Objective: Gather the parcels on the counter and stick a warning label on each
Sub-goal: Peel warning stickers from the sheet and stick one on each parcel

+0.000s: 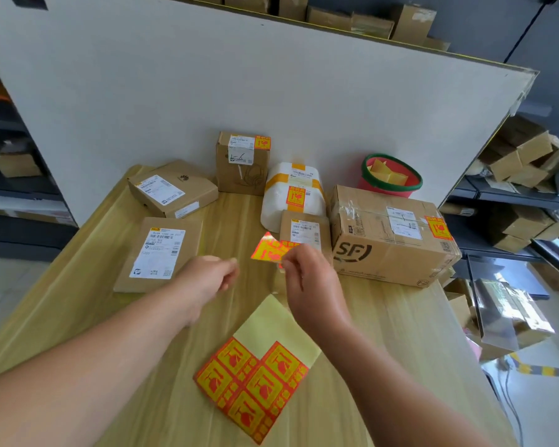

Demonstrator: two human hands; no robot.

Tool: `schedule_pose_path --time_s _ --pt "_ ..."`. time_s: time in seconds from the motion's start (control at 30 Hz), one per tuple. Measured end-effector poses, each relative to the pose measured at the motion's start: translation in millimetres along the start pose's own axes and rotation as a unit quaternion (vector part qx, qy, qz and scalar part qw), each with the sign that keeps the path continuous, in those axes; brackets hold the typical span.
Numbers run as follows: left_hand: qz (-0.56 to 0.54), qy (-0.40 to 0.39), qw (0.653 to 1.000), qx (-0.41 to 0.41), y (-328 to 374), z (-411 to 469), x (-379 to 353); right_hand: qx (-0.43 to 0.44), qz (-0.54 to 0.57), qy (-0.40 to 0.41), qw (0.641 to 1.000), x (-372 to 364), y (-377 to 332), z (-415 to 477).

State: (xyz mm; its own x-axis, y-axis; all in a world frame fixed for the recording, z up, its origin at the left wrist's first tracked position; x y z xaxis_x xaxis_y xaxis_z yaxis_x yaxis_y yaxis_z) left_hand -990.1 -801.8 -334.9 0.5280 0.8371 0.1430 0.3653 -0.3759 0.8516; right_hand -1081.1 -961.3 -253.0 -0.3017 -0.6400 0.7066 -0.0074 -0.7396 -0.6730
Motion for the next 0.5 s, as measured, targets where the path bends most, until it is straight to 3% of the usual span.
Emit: schedule_pose_path --time_s 0.1,0.23,0.5 --pt "-0.068 -0.004 0.998 0.009 7 0 21 0.079 -0.021 -0.013 0.997 -17 -27 -1" --pt "-0.057 -0.009 0.998 0.014 6 2 47 0.138 -0.029 -0.025 0.99 -38 -53 4" --pt "-0.035 0.035 0.998 -0.025 -1 -4 99 0.161 0.003 -0.049 0.986 -86 -81 20"
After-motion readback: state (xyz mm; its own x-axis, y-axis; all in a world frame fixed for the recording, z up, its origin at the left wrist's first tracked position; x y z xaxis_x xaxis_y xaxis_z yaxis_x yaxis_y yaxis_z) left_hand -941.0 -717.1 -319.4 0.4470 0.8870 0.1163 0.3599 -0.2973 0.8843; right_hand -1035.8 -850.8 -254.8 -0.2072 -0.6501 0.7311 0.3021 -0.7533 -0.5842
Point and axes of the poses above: each hand's wrist, its own z-axis towards the middle knuckle, its own x-axis out of the back of the hand, y = z × x, the point moved 9 cm from there along z, towards the middle knuckle, and after that the axes turned 11 degrees about -y, right-handed, at the moved point
